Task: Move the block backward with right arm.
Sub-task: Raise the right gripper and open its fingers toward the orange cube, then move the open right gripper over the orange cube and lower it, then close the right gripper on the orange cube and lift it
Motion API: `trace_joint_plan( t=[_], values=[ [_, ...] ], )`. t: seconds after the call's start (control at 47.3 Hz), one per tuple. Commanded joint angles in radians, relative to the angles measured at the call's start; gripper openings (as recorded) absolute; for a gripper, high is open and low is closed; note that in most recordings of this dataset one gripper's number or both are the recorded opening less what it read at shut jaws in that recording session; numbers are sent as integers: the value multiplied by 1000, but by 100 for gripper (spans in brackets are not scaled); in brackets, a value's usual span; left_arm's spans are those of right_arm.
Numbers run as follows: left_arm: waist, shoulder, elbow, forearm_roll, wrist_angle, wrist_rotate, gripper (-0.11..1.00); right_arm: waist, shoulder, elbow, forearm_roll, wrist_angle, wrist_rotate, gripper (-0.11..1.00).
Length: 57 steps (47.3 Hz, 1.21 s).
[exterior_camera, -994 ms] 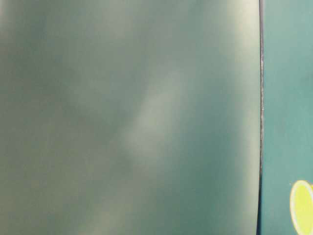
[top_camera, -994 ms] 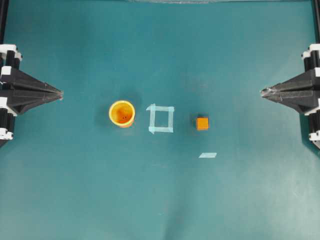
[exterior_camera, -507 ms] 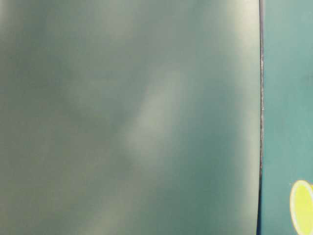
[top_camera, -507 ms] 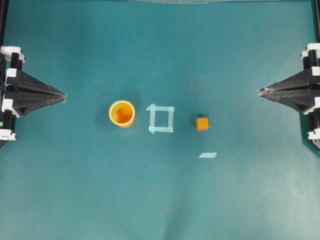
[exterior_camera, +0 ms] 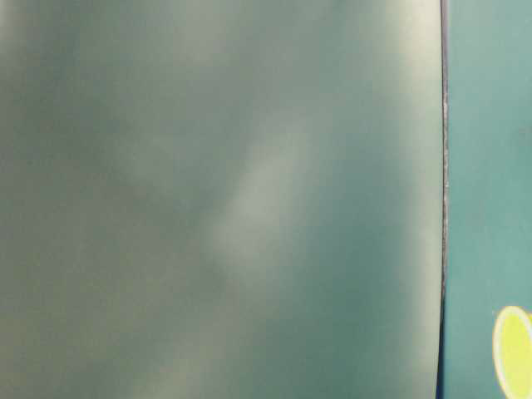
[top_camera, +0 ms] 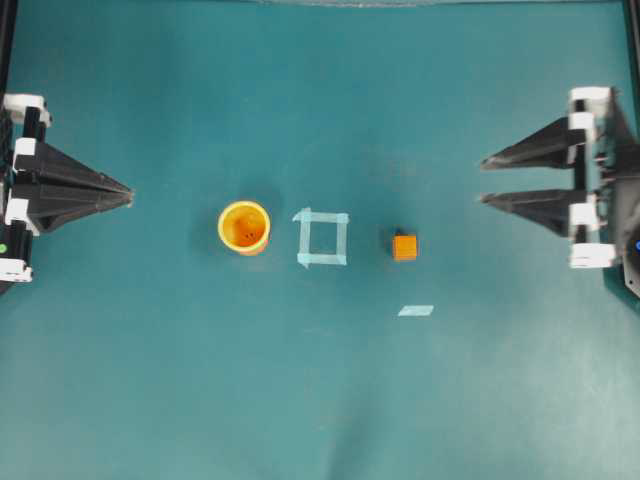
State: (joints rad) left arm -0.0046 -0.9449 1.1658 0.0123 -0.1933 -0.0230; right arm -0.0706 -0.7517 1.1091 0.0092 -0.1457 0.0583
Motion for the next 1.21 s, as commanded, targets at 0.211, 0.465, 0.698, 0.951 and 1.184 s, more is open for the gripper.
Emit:
trace_joint_plan(
  t=[0.211,0.465,0.698,0.951,1.184],
  values=[
    [-2,6,-32,2,-3,-15,0,-2,276,-103,2,77,2,58],
    [0,-3,-34,2,29,-15,0,9,523,-212,-17,178,-12,60],
    [-2,-14,-35,2,64,-15,0,49,644,-222,-15,144,-11,60],
    [-2,-14,-35,2,74,-15,0,61,713,-221,-15,101,-5,60],
    [-2,-14,-37,2,78,-15,0,58,761,-242,-15,87,-3,59]
  ],
)
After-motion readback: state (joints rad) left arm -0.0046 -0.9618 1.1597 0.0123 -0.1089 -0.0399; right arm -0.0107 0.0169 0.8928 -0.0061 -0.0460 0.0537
